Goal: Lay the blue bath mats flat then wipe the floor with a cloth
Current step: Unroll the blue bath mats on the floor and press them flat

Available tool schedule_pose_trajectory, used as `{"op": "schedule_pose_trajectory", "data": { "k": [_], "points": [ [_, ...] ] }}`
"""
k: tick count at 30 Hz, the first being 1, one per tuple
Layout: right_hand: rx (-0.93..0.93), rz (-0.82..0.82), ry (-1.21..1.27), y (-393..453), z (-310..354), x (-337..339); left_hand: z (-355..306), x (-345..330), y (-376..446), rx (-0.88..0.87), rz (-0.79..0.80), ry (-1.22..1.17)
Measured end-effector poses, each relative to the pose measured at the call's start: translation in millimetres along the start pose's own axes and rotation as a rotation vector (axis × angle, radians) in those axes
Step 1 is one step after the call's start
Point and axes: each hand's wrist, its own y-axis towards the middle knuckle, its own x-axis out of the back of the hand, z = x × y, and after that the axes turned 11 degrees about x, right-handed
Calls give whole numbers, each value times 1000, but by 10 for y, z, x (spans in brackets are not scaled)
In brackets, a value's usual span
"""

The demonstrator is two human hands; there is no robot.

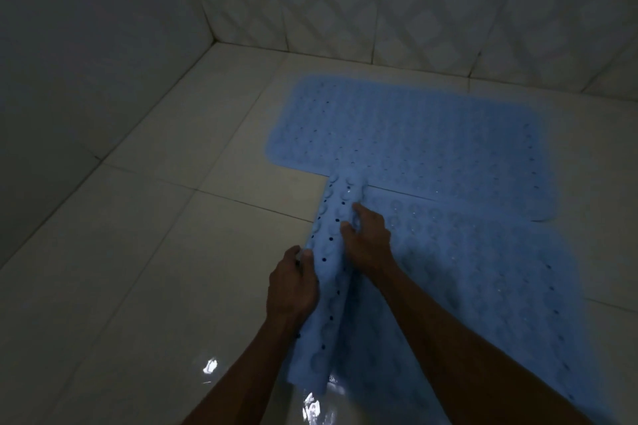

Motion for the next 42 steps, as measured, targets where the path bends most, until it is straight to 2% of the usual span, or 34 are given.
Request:
{"op": "schedule_pose_trajectory", "data": {
  "k": [1, 5, 8, 12, 15, 20, 25, 28, 31, 34, 37, 39, 42],
  "points": [
    [22, 17, -35, 30, 2, -39, 21, 17, 45, 8, -8, 0],
    [64, 3, 82, 115, 109, -185, 75, 95, 214, -7, 32, 33],
    [-2, -5, 119, 216, 169, -210, 106, 191, 327, -22, 32, 39],
    [12, 143, 97, 330, 192, -341, 163, 281, 441, -63, 83, 40],
    [26, 196, 71, 324, 259, -442, 211, 329, 511, -60, -24, 136],
    [121, 282, -9, 316, 323, -621, 239, 368, 508, -105, -175, 147],
    [169, 204, 28, 320, 381, -701, 340, 469, 598, -127, -63, 433],
    [225, 182, -77, 363, 313, -683, 376, 613, 758, -87, -191, 488],
    [273, 229, -196, 396, 202, -685, 365, 733, 914, -70, -250, 630],
    [282, 233, -282, 424, 155, -715, 360, 770, 996, -264, -316, 924],
    [301, 197, -499, 460, 113, -703, 385, 642, 1067, -380, -228, 1062],
    [269, 234, -643, 492, 40, -662, 388, 505, 1148, -311, -106, 964],
    [163, 348, -726, 559, -133, -594, 422, 369, 1271, -193, 36, 845]
  ]
}}
